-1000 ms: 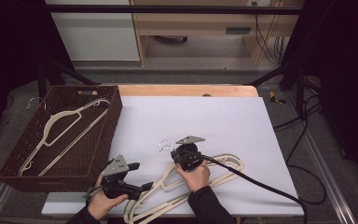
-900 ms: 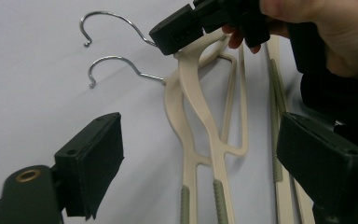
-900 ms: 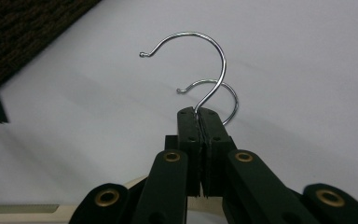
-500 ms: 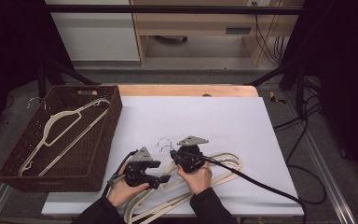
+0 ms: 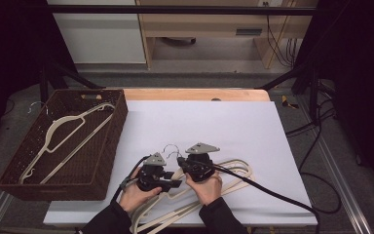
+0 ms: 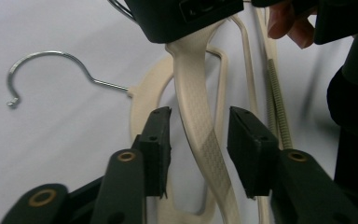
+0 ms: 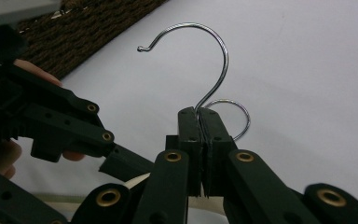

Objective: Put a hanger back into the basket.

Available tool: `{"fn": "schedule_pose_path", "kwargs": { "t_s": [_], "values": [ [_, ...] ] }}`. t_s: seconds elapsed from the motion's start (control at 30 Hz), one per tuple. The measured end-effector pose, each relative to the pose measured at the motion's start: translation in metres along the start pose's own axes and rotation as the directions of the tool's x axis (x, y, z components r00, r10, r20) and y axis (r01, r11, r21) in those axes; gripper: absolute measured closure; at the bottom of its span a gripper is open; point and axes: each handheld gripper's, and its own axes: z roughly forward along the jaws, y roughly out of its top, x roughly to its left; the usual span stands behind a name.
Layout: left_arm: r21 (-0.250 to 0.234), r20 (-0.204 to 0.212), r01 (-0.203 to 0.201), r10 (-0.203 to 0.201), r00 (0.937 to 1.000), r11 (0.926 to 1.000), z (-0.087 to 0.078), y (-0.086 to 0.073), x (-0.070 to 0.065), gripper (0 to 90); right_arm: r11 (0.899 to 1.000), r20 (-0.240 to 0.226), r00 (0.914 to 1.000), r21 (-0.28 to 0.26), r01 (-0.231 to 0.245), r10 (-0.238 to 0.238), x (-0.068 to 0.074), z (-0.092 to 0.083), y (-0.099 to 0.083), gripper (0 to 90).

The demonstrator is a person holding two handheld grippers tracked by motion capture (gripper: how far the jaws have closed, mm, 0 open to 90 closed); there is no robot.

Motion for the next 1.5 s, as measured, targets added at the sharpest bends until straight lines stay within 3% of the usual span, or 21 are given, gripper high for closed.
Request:
{"fn": "schedule_pose_path", "kwargs": {
  "t_s": [0.17,0.4,0.5,0.67,0.73,0.87,1.07,1.2,1.5],
  "values": [
    [0.019,0.009,0.006,-0.007,0.9999,0.9998,0.004,0.000,-0.002,71.1,1.000,-0.003,1.0000,-0.008,0.003,-0.003,0.002,-0.002,0.000,89.2],
    [0.010,0.018,0.040,-0.040,0.9990,0.9992,0.000,0.001,-0.005,73.6,1.000,-0.011,0.9997,-0.018,0.022,-0.022,0.003,-0.007,0.000,88.3],
    [0.003,0.024,0.046,-0.046,0.9986,0.9989,-0.003,0.002,-0.009,74.9,0.998,-0.017,0.9992,-0.042,0.035,-0.036,0.003,-0.016,0.000,80.0],
    [-0.029,0.035,0.056,-0.054,0.9979,0.9980,-0.009,0.003,-0.018,77.5,0.988,-0.043,0.9922,-0.108,0.112,-0.117,0.000,-0.036,0.001,61.2],
    [-0.045,0.040,0.052,-0.050,0.9980,0.9977,-0.011,0.004,-0.021,78.7,0.983,-0.046,0.9900,-0.133,0.126,-0.133,-0.005,-0.046,-0.002,53.6],
    [-0.072,0.053,0.042,-0.038,0.9979,0.9965,-0.015,0.005,-0.030,80.8,0.977,-0.055,0.9911,-0.181,0.109,-0.121,-0.019,-0.063,-0.006,44.0],
    [-0.098,0.074,0.030,-0.023,0.9970,0.9947,-0.019,0.005,-0.042,83.5,0.968,-0.029,0.9942,-0.234,0.094,-0.104,-0.042,-0.089,-0.011,33.6],
    [-0.113,0.090,0.012,-0.002,0.9960,0.9935,-0.022,0.005,-0.050,85.1,0.956,-0.006,0.9959,-0.280,0.084,-0.090,-0.057,-0.108,-0.012,26.3],
    [-0.129,0.059,-0.064,0.072,0.9957,0.9897,-0.033,0.006,-0.064,85.5,0.952,0.033,0.9981,-0.299,0.060,-0.053,-0.080,-0.129,-0.018,14.0]
  ]
}}
